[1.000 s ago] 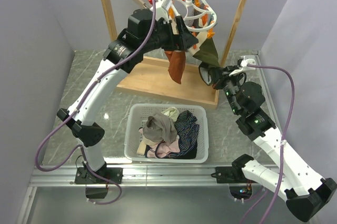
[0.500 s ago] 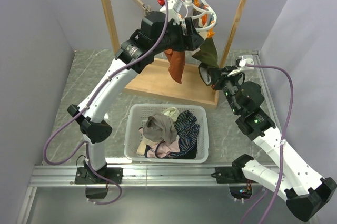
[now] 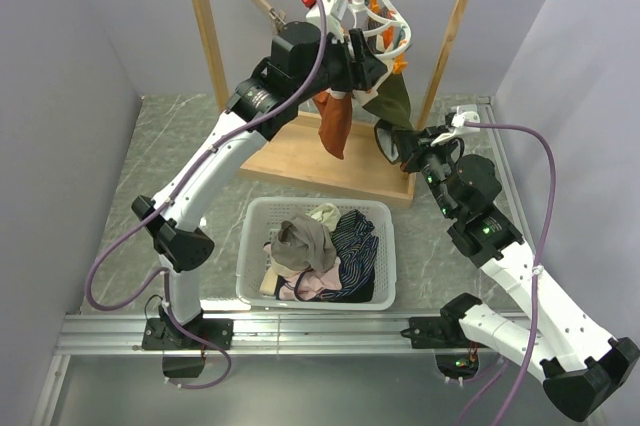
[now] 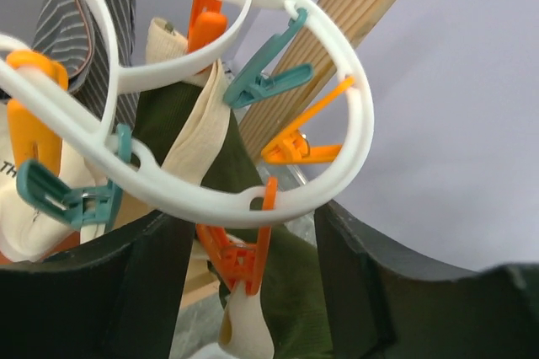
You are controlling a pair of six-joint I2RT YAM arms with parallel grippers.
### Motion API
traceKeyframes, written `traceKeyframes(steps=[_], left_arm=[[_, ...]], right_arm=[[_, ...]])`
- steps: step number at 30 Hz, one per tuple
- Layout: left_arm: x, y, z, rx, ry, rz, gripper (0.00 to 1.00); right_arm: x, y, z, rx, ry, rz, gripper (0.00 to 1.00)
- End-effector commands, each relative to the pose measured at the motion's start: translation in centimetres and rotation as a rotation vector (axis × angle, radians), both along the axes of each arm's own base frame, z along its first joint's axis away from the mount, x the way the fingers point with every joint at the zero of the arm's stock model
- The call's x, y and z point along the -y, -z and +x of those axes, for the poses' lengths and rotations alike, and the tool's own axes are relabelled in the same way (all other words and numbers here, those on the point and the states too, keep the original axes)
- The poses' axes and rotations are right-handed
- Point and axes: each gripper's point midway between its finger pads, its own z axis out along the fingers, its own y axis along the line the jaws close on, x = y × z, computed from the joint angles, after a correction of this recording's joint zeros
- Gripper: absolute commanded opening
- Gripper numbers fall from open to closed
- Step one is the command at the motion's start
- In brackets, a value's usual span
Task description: Remove the underwear clipped to the hanger
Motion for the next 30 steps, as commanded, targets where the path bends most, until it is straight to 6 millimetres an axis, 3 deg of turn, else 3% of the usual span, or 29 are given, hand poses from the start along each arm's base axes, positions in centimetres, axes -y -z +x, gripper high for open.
traceKeyframes(steps=[1, 7, 10, 13, 16, 18, 19, 21, 22, 25, 27, 30], left_arm=[[0.4, -3.3, 0.1, 0.109, -0.004, -0.075, 0.62], [0.8, -1.7, 0.3, 0.083, -0.001, -0.036, 0.37], [0.6, -1.6, 0.2, 0.075, -0.005, -0.026, 0.15], [0.2, -2.0, -0.2, 0.085, -0.005, -0.027, 0.01], [-0.7, -3.0, -0.2, 0.104, -0.037, -0.039, 0.01], [-1.1, -3.7, -0.6, 0.115, -0.036, -0.048, 0.14], [-1.1, -3.2, -0.6, 0.108, -0.033, -0.042, 0.42], [-1.8, -4.5, -1.6, 0.132, -0.031, -0.070, 0.59], [-1.8, -3.4, -1.7, 0.113, -0.029, -0.055, 0.76], [-2.8, -2.9, -2.8, 0.087, -0.030, -0.062, 0.99], [-4.0, -3.7, -4.0, 0.086, -0.031, -0.089, 0.99], [-4.9, -1.9, -5.2, 0.050, -0.032, -0.088, 0.99]], right_arm=[[0.3, -2.1, -0.7, 0.048, -0.008, 0.031, 0.00], [0.4, -2.1, -0.7, 0.048, -0.004, 0.037, 0.00], [0.5, -2.1, -0.7, 0.050, 0.002, 0.039, 0.00], [0.5, -2.1, -0.6, 0.050, 0.006, 0.045, 0.00], [0.8, -2.2, -0.4, 0.048, 0.025, 0.059, 0.00], [0.9, -2.2, -0.5, 0.051, 0.029, 0.061, 0.00], [1.0, -2.2, -0.4, 0.049, 0.032, 0.060, 0.00], [1.1, -2.1, -0.4, 0.048, 0.037, 0.058, 0.00], [1.0, -2.2, -0.4, 0.051, 0.036, 0.059, 0.00], [0.8, -2.4, -0.4, 0.055, 0.024, 0.068, 0.00], [0.5, -2.5, -0.3, 0.052, 0.014, 0.072, 0.00], [0.1, -2.9, -0.2, 0.054, -0.005, 0.075, 0.00]])
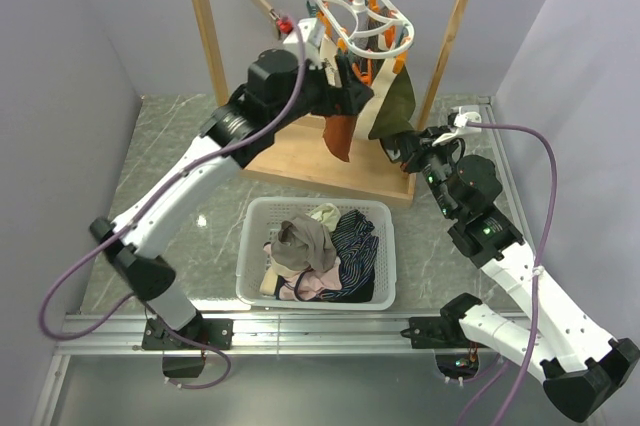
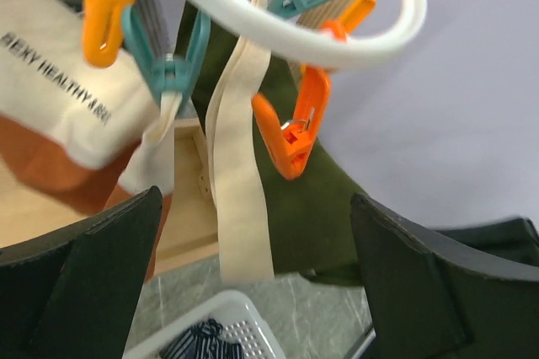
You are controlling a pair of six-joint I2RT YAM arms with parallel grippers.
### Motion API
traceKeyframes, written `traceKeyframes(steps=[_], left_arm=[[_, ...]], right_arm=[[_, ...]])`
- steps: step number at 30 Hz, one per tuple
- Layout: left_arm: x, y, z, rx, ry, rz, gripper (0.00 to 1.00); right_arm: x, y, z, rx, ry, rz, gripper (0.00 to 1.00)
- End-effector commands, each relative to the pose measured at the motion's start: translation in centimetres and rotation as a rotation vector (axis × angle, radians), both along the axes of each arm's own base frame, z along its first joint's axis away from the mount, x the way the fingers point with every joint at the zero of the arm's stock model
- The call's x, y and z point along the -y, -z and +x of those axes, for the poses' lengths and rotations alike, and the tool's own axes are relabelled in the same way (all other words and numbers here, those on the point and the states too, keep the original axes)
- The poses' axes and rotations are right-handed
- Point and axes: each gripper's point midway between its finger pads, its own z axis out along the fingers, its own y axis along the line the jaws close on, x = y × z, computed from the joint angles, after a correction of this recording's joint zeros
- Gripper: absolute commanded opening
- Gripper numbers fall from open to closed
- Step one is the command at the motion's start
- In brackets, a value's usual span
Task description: Remove the underwear clipped to the hanger
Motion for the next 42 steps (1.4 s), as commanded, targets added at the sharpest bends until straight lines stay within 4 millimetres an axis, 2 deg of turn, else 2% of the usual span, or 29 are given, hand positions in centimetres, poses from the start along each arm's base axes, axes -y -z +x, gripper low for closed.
traceKeyframes(steps=[1, 6, 9, 11, 14, 15, 16, 20, 23, 29, 34, 35, 36, 42], left_arm=[[-2.4, -4.2, -2.7, 0.067, -0.008, -0.115, 0.99], [-3.7, -2.8, -3.7, 0.022, -0.026, -0.101, 0.99], [-3.6, -2.1, -4.5, -0.012, -0.001, -0.099, 0.99], [-3.9, -1.7, -4.6, -0.032, -0.010, -0.091, 0.99], [-5.4, -0.4, -4.6, -0.059, -0.062, -0.069, 0.99], [-6.1, 0.1, -4.9, -0.067, -0.068, -0.063, 0.99], [-6.7, 0.3, -4.8, -0.074, -0.082, -0.063, 0.99], [-7.8, 0.6, -5.4, -0.099, -0.072, -0.081, 0.99], [-7.3, 0.2, -6.2, -0.109, -0.037, -0.122, 0.99], [-4.9, 1.9, -6.5, -0.214, 0.037, -0.200, 0.99], [-4.7, 2.6, -5.8, -0.247, 0.010, -0.201, 0.99], [-4.7, 2.2, -5.7, -0.252, 0.001, -0.212, 0.99], [-4.5, 2.9, -5.3, -0.272, -0.006, -0.206, 0.99], [-4.3, 3.6, -5.0, -0.349, -0.043, -0.251, 0.99]], right_arm=[[-0.2, -2.9, -0.1, 0.064, -0.017, 0.049, 0.00], [-1.9, -3.8, -0.8, 0.075, -0.122, 0.051, 0.00], [-4.3, -4.8, -2.2, 0.082, -0.283, 0.048, 0.00], [-6.1, -4.7, -3.1, 0.062, -0.397, 0.057, 0.00], [-8.3, -4.7, -4.2, 0.038, -0.536, 0.101, 0.00], [-8.7, -5.1, -4.4, 0.051, -0.559, 0.116, 0.00], [-9.0, -4.7, -3.9, 0.033, -0.564, 0.125, 0.00], [-10.5, -4.6, -3.5, 0.011, -0.625, 0.145, 0.00], [-11.2, -4.6, -3.0, 0.008, -0.652, 0.133, 0.00], [-12.1, -4.7, -3.1, 0.005, -0.690, 0.132, 0.00], [-12.3, -5.1, -3.7, 0.019, -0.710, 0.146, 0.00], [-12.2, -5.0, -3.8, 0.017, -0.710, 0.146, 0.00], [-12.2, -5.1, -3.9, 0.019, -0.710, 0.147, 0.00], [-11.9, -5.1, -4.2, 0.029, -0.697, 0.153, 0.00]])
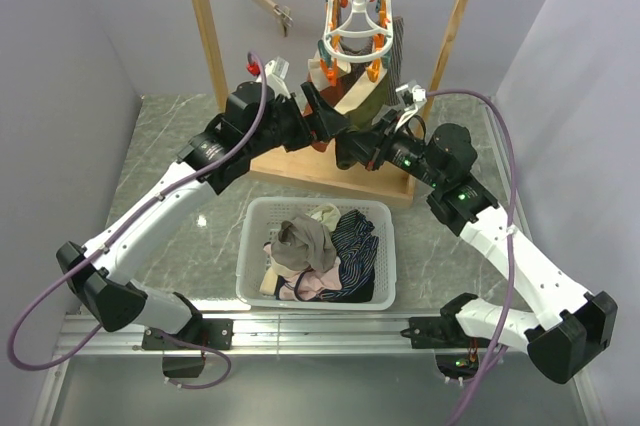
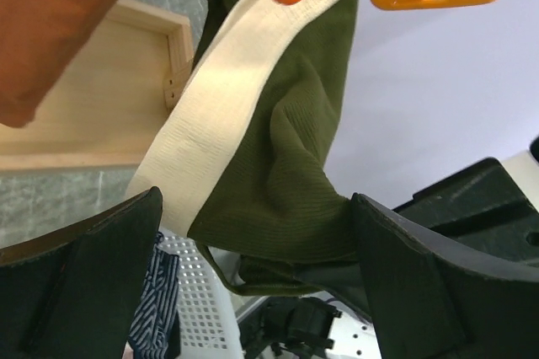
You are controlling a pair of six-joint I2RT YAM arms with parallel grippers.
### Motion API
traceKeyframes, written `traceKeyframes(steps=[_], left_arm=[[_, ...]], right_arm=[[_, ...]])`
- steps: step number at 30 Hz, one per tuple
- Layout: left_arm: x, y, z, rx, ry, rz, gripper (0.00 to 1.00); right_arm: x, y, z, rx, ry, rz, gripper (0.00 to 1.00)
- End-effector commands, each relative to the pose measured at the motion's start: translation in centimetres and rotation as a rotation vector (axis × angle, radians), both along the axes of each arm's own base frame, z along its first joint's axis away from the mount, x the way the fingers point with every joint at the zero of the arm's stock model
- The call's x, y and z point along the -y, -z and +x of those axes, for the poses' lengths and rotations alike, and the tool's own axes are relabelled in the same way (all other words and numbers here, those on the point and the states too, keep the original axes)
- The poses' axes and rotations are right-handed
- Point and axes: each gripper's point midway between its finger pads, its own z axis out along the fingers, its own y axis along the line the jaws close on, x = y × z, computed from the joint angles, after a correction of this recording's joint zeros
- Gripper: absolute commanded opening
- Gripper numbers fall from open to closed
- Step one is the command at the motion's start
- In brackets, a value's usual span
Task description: Remove the underwear clipped to the hanger
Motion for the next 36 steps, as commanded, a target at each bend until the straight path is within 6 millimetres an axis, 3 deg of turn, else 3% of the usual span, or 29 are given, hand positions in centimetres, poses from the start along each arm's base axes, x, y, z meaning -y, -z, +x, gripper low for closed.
traceKeyframes(steps=[1, 6, 9, 11, 15, 18, 21, 25, 32, 36], left_arm=[[-0.1, -1.8, -0.1, -0.017, -0.034, -0.076, 1.00], [-4.1, -1.9, 0.4, 0.008, -0.200, -0.051, 0.99], [-5.0, -2.3, -0.2, 0.021, -0.177, -0.069, 0.99], [-4.7, -2.3, -0.8, 0.040, -0.137, -0.089, 0.99], [-2.0, -3.2, -5.0, 0.242, 0.122, -0.105, 0.98], [-0.5, -1.1, -7.7, 0.336, 0.251, 0.035, 0.99], [0.7, 0.5, -8.8, 0.352, 0.332, 0.121, 0.99], [1.4, 1.1, -7.9, 0.412, 0.289, 0.199, 1.00], [1.2, 2.6, -3.3, 0.472, 0.074, 0.410, 0.99], [1.4, 1.7, -1.7, 0.534, -0.009, 0.460, 0.99]], right_arm=[[0.2, -3.6, -1.4, 0.098, -0.018, 0.061, 0.00], [1.0, -3.8, -1.2, 0.107, 0.023, 0.062, 0.00], [1.3, -3.6, -1.0, 0.098, 0.048, 0.061, 0.00], [1.3, -3.5, -0.7, 0.083, 0.061, 0.065, 0.00], [1.9, -3.5, 0.3, 0.039, 0.127, 0.095, 0.00], [1.6, -3.6, 0.8, 0.000, 0.131, 0.096, 0.00], [1.2, -4.1, 0.9, -0.026, 0.116, 0.106, 0.00], [0.7, -4.6, 0.7, -0.053, 0.089, 0.122, 0.00], [0.5, -5.3, -0.1, -0.073, 0.051, 0.130, 0.00], [0.1, -5.4, -0.4, -0.101, 0.024, 0.130, 0.00]])
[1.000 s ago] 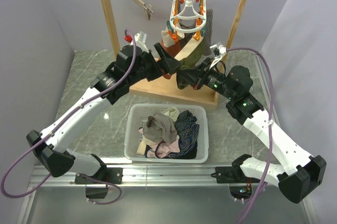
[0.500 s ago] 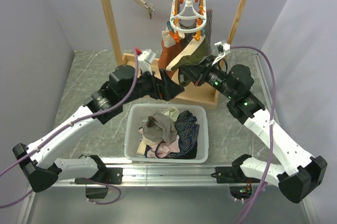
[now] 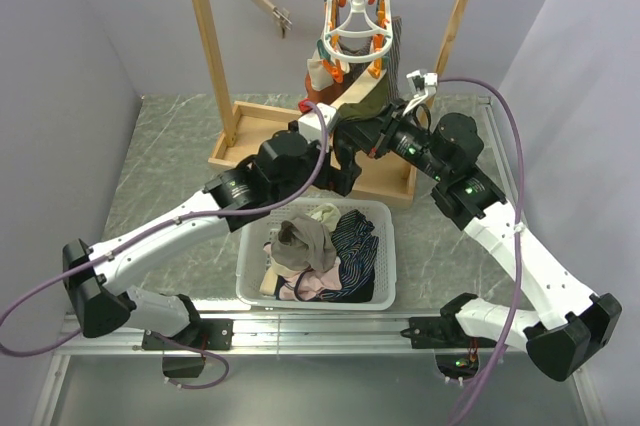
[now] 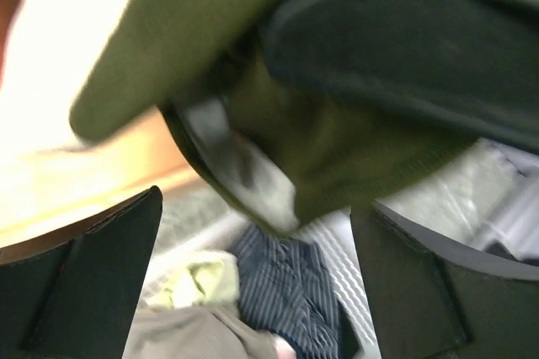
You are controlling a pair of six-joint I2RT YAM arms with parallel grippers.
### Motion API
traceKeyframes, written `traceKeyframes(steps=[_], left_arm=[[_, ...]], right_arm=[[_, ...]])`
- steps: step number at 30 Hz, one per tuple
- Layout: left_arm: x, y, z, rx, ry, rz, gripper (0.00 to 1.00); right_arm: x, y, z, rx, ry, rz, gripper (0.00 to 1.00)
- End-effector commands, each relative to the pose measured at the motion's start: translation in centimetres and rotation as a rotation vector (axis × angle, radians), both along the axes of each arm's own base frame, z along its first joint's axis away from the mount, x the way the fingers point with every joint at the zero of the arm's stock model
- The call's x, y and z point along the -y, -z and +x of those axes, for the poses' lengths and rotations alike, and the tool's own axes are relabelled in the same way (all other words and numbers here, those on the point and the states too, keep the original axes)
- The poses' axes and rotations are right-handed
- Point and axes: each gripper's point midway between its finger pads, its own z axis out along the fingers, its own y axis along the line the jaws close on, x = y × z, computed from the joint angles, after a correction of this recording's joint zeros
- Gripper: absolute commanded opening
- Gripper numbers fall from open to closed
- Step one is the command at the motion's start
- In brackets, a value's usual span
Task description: Remove the underwear clipped to the hanger
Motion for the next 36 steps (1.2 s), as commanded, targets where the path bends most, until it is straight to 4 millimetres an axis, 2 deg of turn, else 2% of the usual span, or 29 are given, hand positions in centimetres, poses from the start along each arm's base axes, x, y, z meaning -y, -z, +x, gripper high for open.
traceKeyframes(steps=[1, 4, 7, 8, 10, 11, 13, 14, 15, 16, 17, 18, 19, 20, 22, 27, 30, 33, 36], left_arm=[[-0.8, -5.0, 2.5, 0.183, -0.125, -0.004, 0.99], [0.4, -4.7, 3.2, 0.200, -0.135, 0.028, 0.99], [1.1, -6.2, 2.8, 0.225, -0.112, -0.018, 0.92], [1.3, -6.4, 2.6, 0.227, -0.101, -0.027, 0.80], [1.6, -7.0, 2.1, 0.221, -0.083, -0.051, 0.63], [1.6, -7.1, 2.1, 0.217, -0.082, -0.054, 0.51], [1.3, -6.8, 1.7, 0.195, -0.080, -0.047, 0.35], [1.1, -6.7, 1.7, 0.190, -0.087, -0.047, 0.15], [0.8, -6.5, 1.6, 0.181, -0.096, -0.044, 0.03], [0.3, -6.4, 1.3, 0.171, -0.105, -0.054, 0.01], [0.0, -6.3, 1.2, 0.170, -0.113, -0.057, 0.01], [-0.3, -5.5, 1.1, 0.156, -0.120, -0.052, 0.01], [-0.9, -5.7, 0.9, 0.157, -0.127, -0.057, 0.01], [-1.1, -5.4, 0.8, 0.149, -0.133, -0.055, 0.01], [-2.2, -4.6, 0.6, 0.126, -0.166, -0.040, 0.01], [-3.6, -3.5, 0.1, 0.086, -0.199, -0.039, 0.01], [-4.3, -3.3, -0.2, 0.074, -0.216, -0.030, 0.01], [-5.3, -3.3, -0.1, 0.069, -0.251, -0.026, 0.01], [-6.5, -3.6, -0.1, 0.060, -0.282, -0.040, 0.00]], right_arm=[[-0.6, -3.0, -1.3, 0.029, -0.061, 0.045, 0.00], [-0.8, -2.9, -1.3, 0.006, -0.075, 0.049, 0.00], [-1.0, -2.6, -1.2, -0.011, -0.081, 0.052, 0.00], [-1.1, -2.5, -1.2, -0.019, -0.081, 0.053, 0.00], [-1.1, -2.5, -0.9, -0.022, -0.074, 0.052, 0.00], [-1.1, -2.5, -0.8, -0.024, -0.069, 0.052, 0.00], [-1.1, -2.6, -0.6, -0.020, -0.065, 0.054, 0.00], [-1.1, -2.7, -0.6, -0.020, -0.063, 0.056, 0.05], [-1.1, -2.7, -0.5, -0.022, -0.059, 0.059, 0.10], [-1.1, -2.8, -0.4, -0.021, -0.056, 0.063, 0.15], [-1.0, -2.9, -0.2, -0.023, -0.042, 0.069, 0.30], [-0.8, -2.8, 0.0, -0.028, -0.029, 0.074, 0.39], [-0.5, -3.3, -0.1, -0.014, -0.020, 0.091, 0.49], [-0.2, -3.6, -0.1, -0.006, -0.003, 0.103, 0.76], [0.8, -4.7, 0.2, 0.034, 0.050, 0.134, 0.96], [2.5, -7.2, 0.2, 0.150, 0.110, 0.128, 0.99], [3.5, -7.7, 0.5, 0.206, 0.148, 0.071, 1.00], [5.5, -8.3, 1.1, 0.257, 0.216, 0.039, 1.00], [8.0, -8.5, 2.7, 0.275, 0.332, -0.022, 1.00]])
